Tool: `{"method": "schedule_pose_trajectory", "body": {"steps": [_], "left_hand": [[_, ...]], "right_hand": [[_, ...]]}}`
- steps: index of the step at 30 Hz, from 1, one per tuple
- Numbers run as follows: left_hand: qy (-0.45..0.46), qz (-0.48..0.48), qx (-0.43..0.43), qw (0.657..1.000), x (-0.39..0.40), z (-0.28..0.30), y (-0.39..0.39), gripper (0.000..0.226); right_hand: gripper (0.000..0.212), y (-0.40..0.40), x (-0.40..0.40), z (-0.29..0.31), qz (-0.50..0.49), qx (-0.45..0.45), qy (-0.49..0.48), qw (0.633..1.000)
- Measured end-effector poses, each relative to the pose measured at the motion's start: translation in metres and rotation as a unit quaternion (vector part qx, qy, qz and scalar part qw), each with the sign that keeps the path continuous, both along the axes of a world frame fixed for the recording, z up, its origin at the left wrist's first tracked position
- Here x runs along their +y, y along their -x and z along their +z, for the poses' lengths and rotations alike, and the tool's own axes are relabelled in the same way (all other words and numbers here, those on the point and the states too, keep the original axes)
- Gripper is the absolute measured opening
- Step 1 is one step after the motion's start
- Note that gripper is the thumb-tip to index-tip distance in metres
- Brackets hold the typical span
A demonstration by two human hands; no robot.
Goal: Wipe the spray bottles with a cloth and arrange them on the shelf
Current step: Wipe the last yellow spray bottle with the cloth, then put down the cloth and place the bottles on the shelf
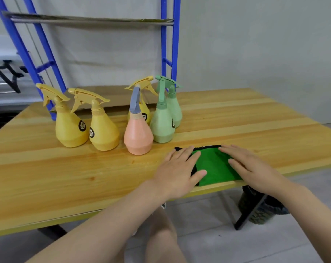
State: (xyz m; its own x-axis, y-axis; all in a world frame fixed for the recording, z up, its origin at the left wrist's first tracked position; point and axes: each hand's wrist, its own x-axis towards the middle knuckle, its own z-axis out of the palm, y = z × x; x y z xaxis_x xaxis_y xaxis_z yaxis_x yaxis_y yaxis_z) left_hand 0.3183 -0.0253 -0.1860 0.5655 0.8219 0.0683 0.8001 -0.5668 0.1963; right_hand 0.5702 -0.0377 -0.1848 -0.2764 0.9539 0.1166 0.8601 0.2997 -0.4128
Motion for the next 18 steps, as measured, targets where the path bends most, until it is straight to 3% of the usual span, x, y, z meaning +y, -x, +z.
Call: {"method": "schedule_pose_trajectory", "body": {"steps": [7,14,18], "left_hand": [[-0.061,0.039,-0.128,0.989,-0.009,0.016,0.077,0.041],[-0.085,0.151,-0.205,0.963,-0.016,0.028,0.177,0.018],[-0.062,0.263,-0.263,0.926,-0.006,0.038,0.238,0.008]], "right_hand": [[0.034,0.089,-0.006,0.026,0.022,0.094,-0.078,0.992],[0.030,0.214,0.003,0.039,0.115,0.161,-0.028,0.980],[0.029,0.293,0.024,0.048,0.129,0.210,0.038,0.968]]}}
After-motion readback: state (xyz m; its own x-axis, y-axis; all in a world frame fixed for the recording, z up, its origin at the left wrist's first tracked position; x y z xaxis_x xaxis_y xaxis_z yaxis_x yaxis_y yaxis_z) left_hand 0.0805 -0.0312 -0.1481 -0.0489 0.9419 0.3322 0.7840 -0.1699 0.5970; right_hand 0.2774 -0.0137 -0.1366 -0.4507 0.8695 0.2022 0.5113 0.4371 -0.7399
